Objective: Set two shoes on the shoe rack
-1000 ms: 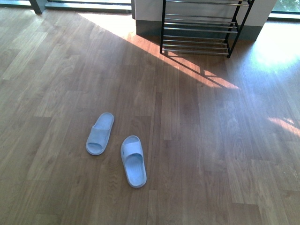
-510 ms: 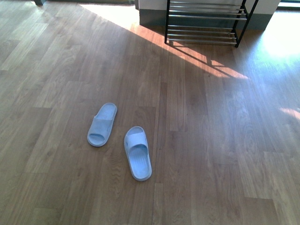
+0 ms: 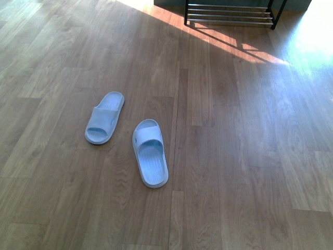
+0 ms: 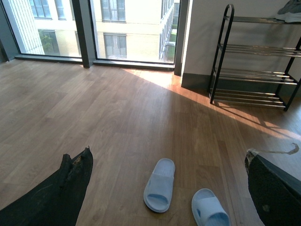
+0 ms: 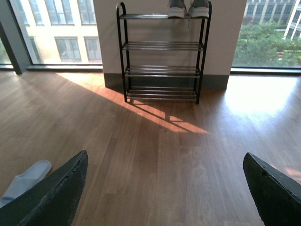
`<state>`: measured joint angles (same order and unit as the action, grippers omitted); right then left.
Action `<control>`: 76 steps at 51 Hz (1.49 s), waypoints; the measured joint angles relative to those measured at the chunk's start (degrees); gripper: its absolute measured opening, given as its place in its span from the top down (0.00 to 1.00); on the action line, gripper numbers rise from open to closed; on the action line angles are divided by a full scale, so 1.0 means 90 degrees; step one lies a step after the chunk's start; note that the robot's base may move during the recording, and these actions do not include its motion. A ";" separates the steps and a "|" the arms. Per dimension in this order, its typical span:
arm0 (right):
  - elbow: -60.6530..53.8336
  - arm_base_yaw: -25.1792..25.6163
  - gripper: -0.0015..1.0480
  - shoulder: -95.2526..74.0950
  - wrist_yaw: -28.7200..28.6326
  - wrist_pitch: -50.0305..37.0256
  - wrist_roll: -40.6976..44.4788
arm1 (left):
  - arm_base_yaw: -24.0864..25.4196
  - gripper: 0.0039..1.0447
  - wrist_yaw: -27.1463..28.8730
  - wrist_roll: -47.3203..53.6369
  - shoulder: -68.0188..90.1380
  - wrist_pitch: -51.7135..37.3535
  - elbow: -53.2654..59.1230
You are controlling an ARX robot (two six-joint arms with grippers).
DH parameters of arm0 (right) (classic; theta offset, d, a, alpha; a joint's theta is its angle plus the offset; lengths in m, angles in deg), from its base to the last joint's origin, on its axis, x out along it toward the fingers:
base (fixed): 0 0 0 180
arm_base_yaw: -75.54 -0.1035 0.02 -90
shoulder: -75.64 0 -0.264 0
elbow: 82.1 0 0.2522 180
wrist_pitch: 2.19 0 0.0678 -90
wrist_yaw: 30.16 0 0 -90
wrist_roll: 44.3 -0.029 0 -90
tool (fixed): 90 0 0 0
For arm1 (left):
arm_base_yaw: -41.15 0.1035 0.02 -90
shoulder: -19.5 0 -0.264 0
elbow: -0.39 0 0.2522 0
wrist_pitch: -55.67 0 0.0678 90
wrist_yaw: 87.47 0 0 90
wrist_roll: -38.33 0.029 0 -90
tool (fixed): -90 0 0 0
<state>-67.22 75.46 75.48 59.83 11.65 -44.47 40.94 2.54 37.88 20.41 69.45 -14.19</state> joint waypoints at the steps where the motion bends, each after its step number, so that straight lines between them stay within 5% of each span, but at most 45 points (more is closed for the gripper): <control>1: 0.0000 0.0000 0.09 0.0000 -0.0002 0.0000 0.0002 | 0.0000 0.09 0.0000 0.0000 0.0000 0.0000 0.0000; 76: 0.0000 0.0000 0.09 -0.0007 -0.0002 0.0002 0.0000 | 0.0000 0.09 0.0005 0.0000 0.0000 0.0002 0.0000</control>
<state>-67.22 75.46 75.41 59.81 11.67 -44.47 40.94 2.58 37.88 20.41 69.47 -14.19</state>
